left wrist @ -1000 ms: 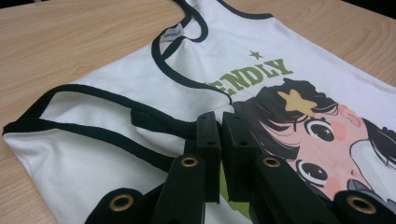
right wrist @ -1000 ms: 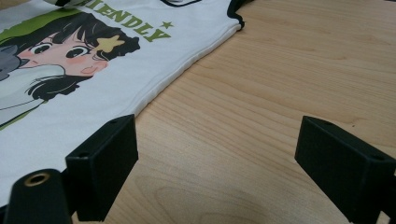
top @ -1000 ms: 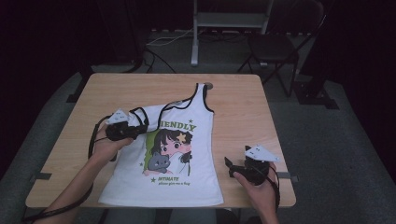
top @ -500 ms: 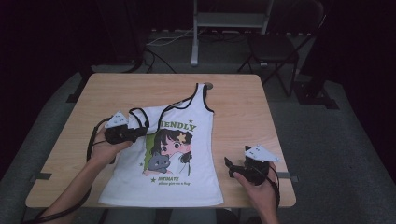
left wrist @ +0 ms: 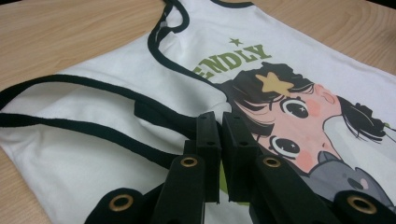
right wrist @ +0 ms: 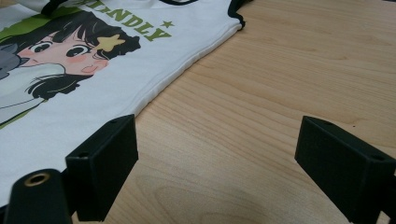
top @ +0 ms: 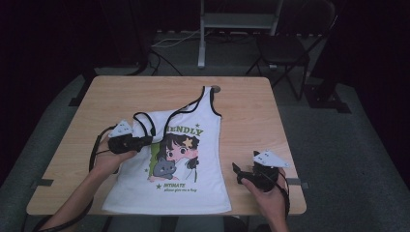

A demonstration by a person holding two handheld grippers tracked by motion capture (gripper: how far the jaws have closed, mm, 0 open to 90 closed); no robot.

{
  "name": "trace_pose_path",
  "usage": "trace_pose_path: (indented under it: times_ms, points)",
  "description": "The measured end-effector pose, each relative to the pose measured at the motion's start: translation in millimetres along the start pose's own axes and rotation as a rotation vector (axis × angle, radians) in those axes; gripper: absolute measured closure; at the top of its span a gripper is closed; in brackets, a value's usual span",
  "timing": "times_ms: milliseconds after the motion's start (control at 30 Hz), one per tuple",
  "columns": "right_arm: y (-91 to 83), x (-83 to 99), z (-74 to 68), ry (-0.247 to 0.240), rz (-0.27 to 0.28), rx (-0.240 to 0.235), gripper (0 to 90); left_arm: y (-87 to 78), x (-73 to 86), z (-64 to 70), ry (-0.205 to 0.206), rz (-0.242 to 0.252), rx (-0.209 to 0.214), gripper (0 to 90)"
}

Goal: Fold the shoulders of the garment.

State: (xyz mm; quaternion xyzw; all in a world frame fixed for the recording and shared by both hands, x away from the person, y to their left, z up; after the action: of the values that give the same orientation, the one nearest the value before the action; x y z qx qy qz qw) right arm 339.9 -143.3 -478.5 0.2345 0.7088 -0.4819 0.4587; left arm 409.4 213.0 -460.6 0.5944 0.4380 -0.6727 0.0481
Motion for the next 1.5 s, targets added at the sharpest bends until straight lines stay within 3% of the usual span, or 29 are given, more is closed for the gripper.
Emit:
trace_pose_path:
  times_ms: [200, 300, 400, 533, 600, 667, 700, 767, 833, 1033, 1133, 1400, 1500]
  points:
    - [0.1, 0.1, -0.1, -0.002, -0.001, 0.000, 12.8, 1.2, 5.1, -1.5, -0.011, -0.015, 0.008, 82.4]
    - [0.1, 0.1, -0.2, -0.002, -0.001, 0.000, 12.8, 3.0, 4.8, -0.4, -0.014, 0.000, 0.014, 67.4]
    - [0.0, 0.0, -0.1, -0.001, 0.000, 0.000, 12.8, 0.9, 0.7, -6.0, -0.029, 0.020, -0.019, 52.6]
    - [0.3, 0.2, -0.3, -0.005, -0.003, 0.000, 12.8, -1.1, -12.5, -18.3, -0.044, 0.042, -0.069, 44.6]
    - [0.4, 0.3, -0.4, -0.005, -0.004, 0.000, 12.8, 1.8, -20.6, -22.4, -0.026, 0.034, -0.085, 43.9]
    - [0.3, 0.2, -0.6, -0.005, -0.004, -0.001, 12.8, 11.9, -29.1, -24.7, 0.030, -0.020, -0.096, 43.9]
    - [0.3, 0.2, -0.6, -0.004, -0.003, -0.002, 12.8, 11.9, -29.1, -24.7, 0.030, -0.020, -0.096, 43.9]
    - [0.3, 0.2, -0.5, -0.003, -0.003, -0.002, 12.8, 21.7, -30.8, -23.7, 0.070, -0.067, -0.106, 43.9]
    - [0.0, 0.1, -0.6, -0.001, -0.001, -0.003, 12.8, 33.0, -27.3, -20.5, 0.130, -0.140, -0.104, 44.0]
    - [0.0, 0.4, -1.4, -0.006, -0.004, -0.006, 12.8, 40.9, -8.8, -9.9, 0.197, -0.224, -0.097, 45.0]
    - [0.2, 0.4, -1.6, -0.009, -0.003, -0.006, 12.8, 41.6, -0.6, -9.3, 0.183, -0.246, -0.081, 45.0]
    - [0.1, 0.4, -1.5, -0.006, -0.004, -0.006, 12.8, 42.0, 2.5, -12.9, 0.147, -0.247, -0.064, 43.4]
    - [0.1, 0.4, -1.4, -0.005, -0.003, -0.006, 12.8, 36.7, -3.9, -12.7, 0.106, -0.179, -0.053, 40.2]
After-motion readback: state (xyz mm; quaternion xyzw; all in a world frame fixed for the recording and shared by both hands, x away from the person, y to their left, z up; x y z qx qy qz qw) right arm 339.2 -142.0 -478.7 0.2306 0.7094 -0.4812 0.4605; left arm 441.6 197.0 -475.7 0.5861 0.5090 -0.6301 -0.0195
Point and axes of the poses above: each handheld gripper's, and its own axes: y roughly forward along the jaws, x roughly out of its underside, z roughly to its right, the point moved 8 cm from there along y, roughly forward along the jaws, and after that the axes turned 8 degrees about y, right-handed, at the moved point
